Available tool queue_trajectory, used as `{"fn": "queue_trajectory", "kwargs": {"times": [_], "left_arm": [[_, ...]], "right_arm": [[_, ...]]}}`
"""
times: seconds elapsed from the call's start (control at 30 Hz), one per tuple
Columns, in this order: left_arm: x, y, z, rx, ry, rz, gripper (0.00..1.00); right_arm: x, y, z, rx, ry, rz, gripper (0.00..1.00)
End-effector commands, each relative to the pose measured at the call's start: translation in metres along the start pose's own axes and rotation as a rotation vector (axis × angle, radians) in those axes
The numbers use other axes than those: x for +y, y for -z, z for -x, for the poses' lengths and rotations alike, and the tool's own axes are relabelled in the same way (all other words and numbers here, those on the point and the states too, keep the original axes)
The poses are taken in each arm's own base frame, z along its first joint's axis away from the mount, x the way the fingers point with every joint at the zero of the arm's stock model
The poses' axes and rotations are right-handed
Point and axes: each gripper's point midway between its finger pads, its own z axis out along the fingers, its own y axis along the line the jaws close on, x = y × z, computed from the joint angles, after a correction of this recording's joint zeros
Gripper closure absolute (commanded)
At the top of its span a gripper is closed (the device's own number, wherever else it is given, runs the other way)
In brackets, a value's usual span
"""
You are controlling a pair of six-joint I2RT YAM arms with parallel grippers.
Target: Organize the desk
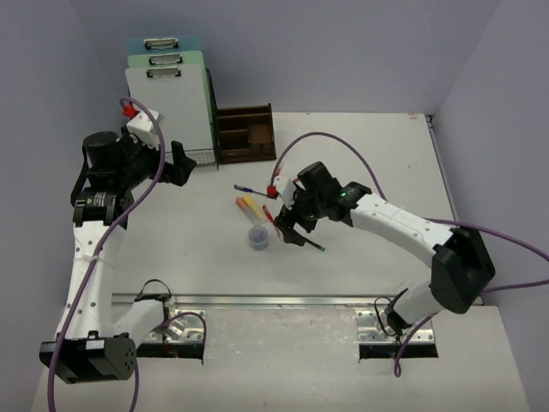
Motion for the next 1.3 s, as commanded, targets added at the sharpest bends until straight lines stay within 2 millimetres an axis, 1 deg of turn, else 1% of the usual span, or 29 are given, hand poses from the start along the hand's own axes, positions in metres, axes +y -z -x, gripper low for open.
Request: {"fn": "queue_trajectory", "kwargs": {"times": [0.0, 0.13, 0.2, 0.27, 0.4, 0.53, 0.6, 0.77, 0.93, 1.07, 1.13, 1.27], "left_arm": [[-0.014, 0.012, 0.009, -0.059, 0.031, -0.029, 0.0], [-0.016, 0.01, -0.001, -0.065, 0.062, -0.033, 0.0], [-0.018, 0.007, -0.006, -0.058, 0.075, -0.042, 0.0], [-0.018, 0.006, -0.007, -0.065, 0.081, -0.046, 0.0], [-0.02, 0.004, -0.009, -0.078, 0.089, -0.06, 0.0], [-0.021, 0.004, -0.008, -0.092, 0.082, -0.066, 0.0], [-0.02, 0.003, -0.01, -0.092, 0.076, -0.059, 0.0], [-0.019, 0.002, -0.015, -0.092, 0.07, -0.058, 0.0], [-0.019, 0.001, -0.016, -0.094, 0.072, -0.057, 0.0], [-0.019, 0.001, -0.018, -0.089, 0.07, -0.055, 0.0], [-0.019, 0.002, -0.018, -0.091, 0.068, -0.055, 0.0], [-0.019, 0.003, -0.017, -0.096, 0.06, -0.054, 0.0]], "right_arm": [[0.021, -0.027, 0.035, -0.06, 0.094, 0.042, 0.12], [0.031, -0.061, 0.025, -0.01, 0.119, 0.054, 0.11], [0.032, -0.069, 0.022, 0.001, 0.128, 0.051, 0.11], [0.029, -0.082, 0.019, 0.009, 0.135, 0.037, 0.11], [0.024, -0.098, 0.021, 0.006, 0.138, 0.023, 0.11], [0.024, -0.112, 0.026, -0.005, 0.138, 0.018, 0.11], [0.025, -0.119, 0.027, -0.006, 0.144, 0.013, 0.11], [0.031, -0.128, 0.036, -0.019, 0.159, 0.007, 0.12], [0.034, -0.138, 0.038, -0.019, 0.177, 0.0, 0.14], [0.035, -0.143, 0.035, -0.007, 0.186, 0.001, 0.21], [0.035, -0.145, 0.032, 0.001, 0.192, 0.006, 0.26], [0.036, -0.145, 0.025, 0.016, 0.196, 0.014, 0.43]]}}
